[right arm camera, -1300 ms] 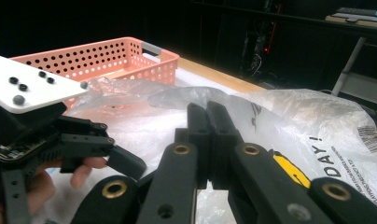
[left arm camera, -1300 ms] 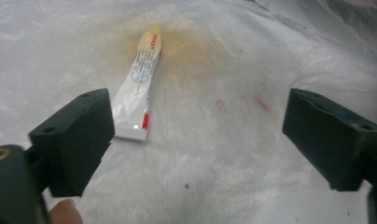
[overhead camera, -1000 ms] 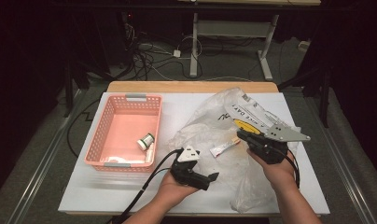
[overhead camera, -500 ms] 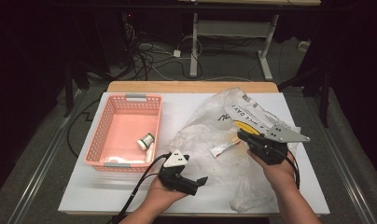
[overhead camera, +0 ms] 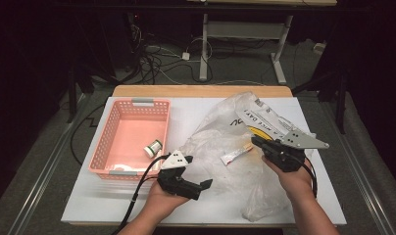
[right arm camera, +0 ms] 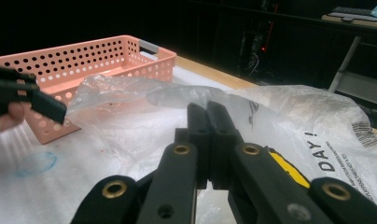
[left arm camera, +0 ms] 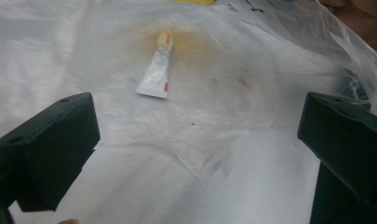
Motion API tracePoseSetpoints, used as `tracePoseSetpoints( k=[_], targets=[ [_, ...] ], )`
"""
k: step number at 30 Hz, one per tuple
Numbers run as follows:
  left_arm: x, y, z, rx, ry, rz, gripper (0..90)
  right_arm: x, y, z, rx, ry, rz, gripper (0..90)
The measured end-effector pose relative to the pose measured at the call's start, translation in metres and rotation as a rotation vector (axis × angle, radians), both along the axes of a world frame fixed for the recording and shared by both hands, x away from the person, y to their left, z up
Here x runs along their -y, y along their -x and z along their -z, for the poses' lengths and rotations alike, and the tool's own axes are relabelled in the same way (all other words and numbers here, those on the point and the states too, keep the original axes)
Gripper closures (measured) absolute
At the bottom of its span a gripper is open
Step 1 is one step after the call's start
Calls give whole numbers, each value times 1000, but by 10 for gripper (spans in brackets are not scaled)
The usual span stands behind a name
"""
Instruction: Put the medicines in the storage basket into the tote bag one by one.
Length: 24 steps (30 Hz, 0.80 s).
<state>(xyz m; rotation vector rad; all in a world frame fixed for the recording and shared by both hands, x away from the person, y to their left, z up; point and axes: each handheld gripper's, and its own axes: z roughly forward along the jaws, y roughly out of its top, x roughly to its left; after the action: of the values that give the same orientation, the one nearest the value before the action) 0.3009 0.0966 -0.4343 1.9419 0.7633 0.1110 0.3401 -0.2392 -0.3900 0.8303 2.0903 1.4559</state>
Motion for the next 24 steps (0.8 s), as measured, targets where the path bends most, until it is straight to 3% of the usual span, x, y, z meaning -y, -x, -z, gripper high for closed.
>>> tracePoseSetpoints(
  k=[7,24],
  targets=[
    [-34,-7,-10,32,-31,-103,0,0,0,0,1,3,-1,900],
    [-103,-24,-14,1,-26,-275,0,0,1,0,1,8,-5,900]
  ],
)
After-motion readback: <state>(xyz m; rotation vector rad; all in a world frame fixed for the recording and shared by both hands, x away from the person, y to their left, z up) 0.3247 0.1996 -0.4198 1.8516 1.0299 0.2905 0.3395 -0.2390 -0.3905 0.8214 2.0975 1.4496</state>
